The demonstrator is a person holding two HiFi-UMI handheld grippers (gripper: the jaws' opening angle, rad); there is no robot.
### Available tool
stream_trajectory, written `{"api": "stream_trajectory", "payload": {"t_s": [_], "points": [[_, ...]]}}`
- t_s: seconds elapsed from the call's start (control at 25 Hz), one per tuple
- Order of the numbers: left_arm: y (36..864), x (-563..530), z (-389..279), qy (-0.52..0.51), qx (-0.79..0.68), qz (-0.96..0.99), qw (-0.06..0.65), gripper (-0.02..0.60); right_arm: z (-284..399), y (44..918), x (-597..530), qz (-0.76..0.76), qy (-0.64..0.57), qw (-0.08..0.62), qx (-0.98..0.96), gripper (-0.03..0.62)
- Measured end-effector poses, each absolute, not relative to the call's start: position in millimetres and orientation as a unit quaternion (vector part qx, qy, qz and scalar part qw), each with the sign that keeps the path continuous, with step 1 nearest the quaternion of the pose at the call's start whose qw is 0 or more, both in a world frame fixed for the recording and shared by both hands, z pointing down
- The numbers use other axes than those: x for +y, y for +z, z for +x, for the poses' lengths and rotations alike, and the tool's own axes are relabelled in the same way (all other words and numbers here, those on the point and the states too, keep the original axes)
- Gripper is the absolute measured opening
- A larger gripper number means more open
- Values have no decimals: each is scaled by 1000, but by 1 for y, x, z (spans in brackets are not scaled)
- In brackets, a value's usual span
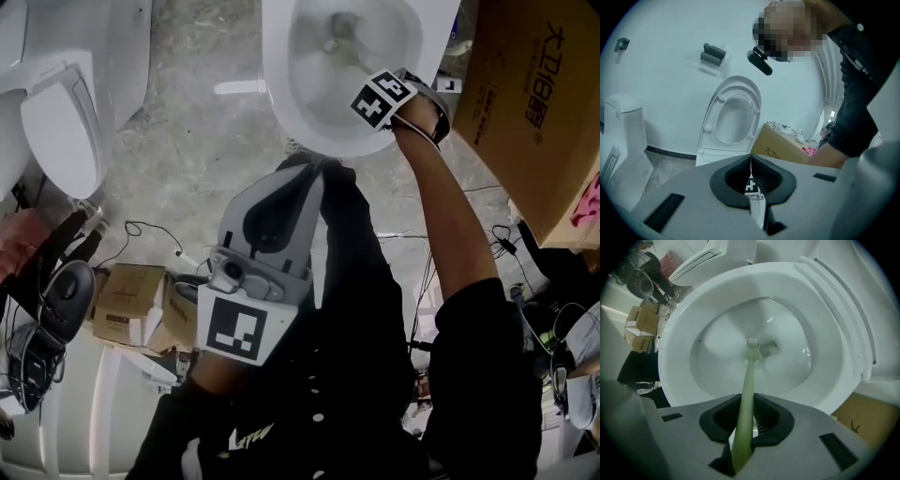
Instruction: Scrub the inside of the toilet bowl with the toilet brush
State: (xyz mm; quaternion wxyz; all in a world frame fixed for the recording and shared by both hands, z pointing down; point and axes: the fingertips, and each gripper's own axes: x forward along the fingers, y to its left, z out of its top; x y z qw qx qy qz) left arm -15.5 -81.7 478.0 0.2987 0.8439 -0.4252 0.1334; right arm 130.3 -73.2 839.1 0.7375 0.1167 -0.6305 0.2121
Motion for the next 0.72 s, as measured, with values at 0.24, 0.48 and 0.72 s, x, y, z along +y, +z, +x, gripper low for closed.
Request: {"api": "stream_trajectory", "payload": {"t_s": [0.24,0.48,0.72], "points": [[479,-82,-18,132,-429,840,304,29,118,850,-72,115,216,742,-624,83],[480,-84,-25,134,-430,838,307,29,115,847,-111,128,191,740,-632,83],[480,-84,-26,133,-432,837,308,28,120,842,-153,124,143,755,-628,84]]}}
